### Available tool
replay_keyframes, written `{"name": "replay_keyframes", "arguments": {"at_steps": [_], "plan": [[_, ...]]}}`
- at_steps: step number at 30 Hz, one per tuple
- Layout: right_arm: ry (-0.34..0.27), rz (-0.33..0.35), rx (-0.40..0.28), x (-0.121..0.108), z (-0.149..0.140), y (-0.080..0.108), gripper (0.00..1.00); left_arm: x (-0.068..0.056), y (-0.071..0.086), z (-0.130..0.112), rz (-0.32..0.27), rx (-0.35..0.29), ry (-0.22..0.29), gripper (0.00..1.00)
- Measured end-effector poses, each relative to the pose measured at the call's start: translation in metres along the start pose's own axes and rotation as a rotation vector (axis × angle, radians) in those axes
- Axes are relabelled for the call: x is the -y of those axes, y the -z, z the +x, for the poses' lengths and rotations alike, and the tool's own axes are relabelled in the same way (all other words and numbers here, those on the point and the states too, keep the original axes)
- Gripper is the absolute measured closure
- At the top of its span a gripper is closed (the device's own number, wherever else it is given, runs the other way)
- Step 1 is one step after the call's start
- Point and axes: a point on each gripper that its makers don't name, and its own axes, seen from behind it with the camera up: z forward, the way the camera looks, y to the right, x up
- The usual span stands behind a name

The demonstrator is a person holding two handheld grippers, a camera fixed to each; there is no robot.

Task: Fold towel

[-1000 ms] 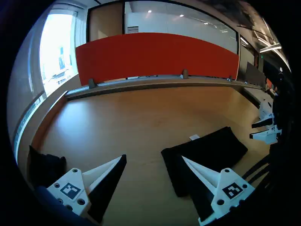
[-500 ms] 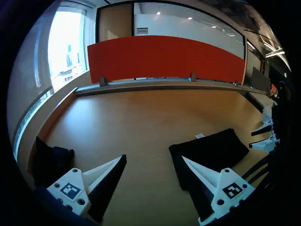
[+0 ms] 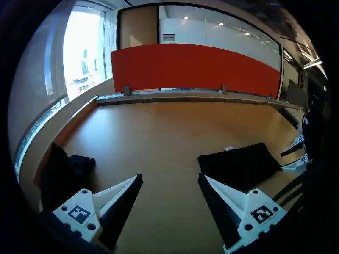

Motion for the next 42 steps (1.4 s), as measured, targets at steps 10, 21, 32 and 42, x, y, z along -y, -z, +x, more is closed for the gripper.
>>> {"name": "replay_keyframes", "arguments": {"at_steps": [10,21,32,42], "plan": [[0.093,0.032,0.061,0.003,-0.009,-0.003,0.21,0.001,0.024,-0.019,-0.006,0.018,-0.017,0.02],[0.104,0.024,0.092,-0.001,-0.014,-0.008,0.43,0.002,0.037,-0.041,-0.012,0.055,-0.01,0.02],[0.083,0.041,0.098,0.004,-0.016,-0.007,0.87,0.005,0.039,-0.047,-0.015,0.066,-0.012,0.02],[0.051,0.045,0.086,0.01,-0.013,-0.005,0.94,0.003,0.039,-0.048,-0.022,0.069,-0.015,0.02]]}}
